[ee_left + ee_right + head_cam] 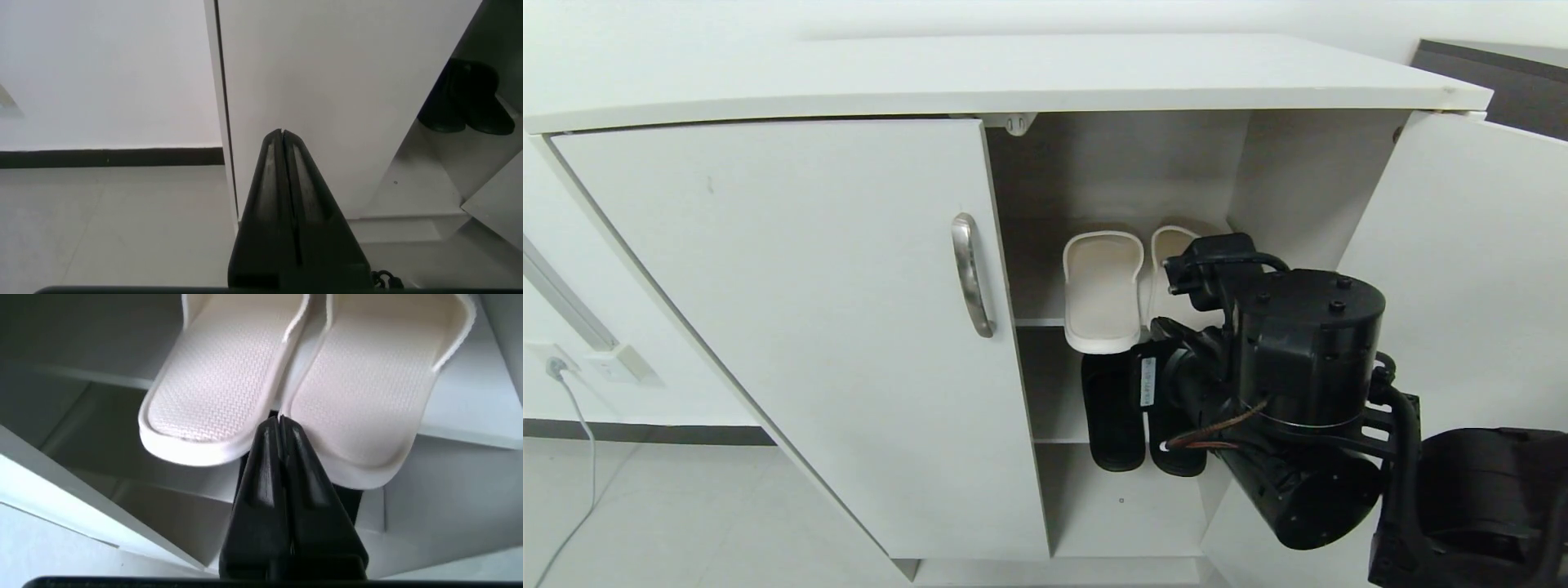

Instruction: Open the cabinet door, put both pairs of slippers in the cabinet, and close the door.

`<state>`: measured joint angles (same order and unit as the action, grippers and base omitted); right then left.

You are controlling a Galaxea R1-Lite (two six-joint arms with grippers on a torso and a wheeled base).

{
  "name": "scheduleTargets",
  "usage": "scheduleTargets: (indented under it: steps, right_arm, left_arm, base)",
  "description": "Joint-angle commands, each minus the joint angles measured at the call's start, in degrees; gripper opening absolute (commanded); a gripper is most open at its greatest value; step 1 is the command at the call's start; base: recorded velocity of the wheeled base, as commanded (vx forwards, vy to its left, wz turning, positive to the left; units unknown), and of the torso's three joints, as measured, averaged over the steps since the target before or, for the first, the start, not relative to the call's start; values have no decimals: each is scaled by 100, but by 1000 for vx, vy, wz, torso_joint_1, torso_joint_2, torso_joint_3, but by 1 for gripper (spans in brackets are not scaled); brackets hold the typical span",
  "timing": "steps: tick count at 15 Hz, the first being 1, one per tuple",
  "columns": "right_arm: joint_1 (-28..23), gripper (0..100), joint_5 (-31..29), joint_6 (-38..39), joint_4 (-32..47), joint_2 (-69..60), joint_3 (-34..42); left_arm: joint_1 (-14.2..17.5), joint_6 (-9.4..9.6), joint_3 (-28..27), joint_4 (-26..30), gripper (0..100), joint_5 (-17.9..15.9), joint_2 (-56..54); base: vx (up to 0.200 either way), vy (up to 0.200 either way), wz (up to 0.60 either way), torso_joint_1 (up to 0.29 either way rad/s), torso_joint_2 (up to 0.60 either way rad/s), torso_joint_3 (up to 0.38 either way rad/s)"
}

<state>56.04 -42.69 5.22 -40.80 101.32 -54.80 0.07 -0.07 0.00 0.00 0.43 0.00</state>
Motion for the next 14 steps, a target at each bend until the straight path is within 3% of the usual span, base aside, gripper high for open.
scheduleTargets:
  steps: [1, 9, 14]
  right_arm:
    - [12, 0, -2, -3, 2, 20, 22]
    - [39, 0, -46, -12, -7, 90, 74]
    - [39, 0, -37, -12, -7, 125, 145]
  left_arm:
    - [1, -1, 0, 0, 0, 1, 0]
    - [1, -1, 0, 0, 0, 1, 0]
    - [1, -1, 0, 0, 0, 1, 9]
  base:
    - [0, 0, 0, 0, 0, 0]
    - [0, 0, 0, 0, 0, 0]
    - [-200, 0, 0, 1, 2, 4]
